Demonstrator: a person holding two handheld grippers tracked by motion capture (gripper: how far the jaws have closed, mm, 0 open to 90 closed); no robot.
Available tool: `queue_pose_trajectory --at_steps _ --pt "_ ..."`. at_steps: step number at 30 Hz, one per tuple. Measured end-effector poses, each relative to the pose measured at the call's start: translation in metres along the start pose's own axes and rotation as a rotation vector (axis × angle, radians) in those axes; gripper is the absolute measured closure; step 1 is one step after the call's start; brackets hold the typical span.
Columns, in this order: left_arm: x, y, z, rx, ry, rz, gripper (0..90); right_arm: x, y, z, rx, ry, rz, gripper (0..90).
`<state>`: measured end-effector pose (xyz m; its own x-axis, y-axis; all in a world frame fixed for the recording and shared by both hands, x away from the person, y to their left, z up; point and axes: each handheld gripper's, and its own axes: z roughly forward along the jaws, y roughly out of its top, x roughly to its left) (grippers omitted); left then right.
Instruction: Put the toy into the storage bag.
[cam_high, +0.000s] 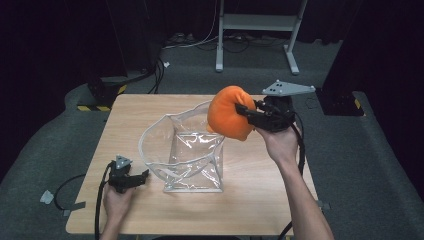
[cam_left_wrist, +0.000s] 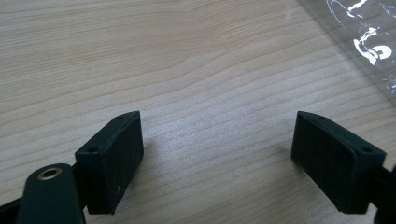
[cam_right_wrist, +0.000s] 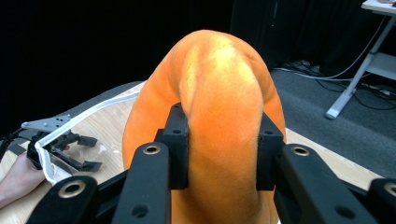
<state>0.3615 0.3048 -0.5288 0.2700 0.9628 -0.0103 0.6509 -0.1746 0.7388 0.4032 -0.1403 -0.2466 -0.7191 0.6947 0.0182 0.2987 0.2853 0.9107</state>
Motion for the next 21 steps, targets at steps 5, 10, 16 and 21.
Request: queue_pose_trajectory --at_steps 5,10,16,21 --pt "0.000 0.000 0.000 0.000 0.000 -0.001 17.0 0.004 0.004 0.006 0.006 0.007 -0.008 66.5" --pt "0.000 0.000 0.000 0.000 0.000 0.000 17.0 0.010 0.008 0.014 0.010 0.017 -0.017 66.5" --pt "0.000 0.000 0.000 0.000 0.000 0.000 17.0 0.018 0.014 0.028 0.023 0.036 -0.034 66.4" --pt "0.000 0.000 0.000 0.000 0.000 -0.002 17.0 0.023 0.018 0.039 0.030 0.047 -0.039 66.4"
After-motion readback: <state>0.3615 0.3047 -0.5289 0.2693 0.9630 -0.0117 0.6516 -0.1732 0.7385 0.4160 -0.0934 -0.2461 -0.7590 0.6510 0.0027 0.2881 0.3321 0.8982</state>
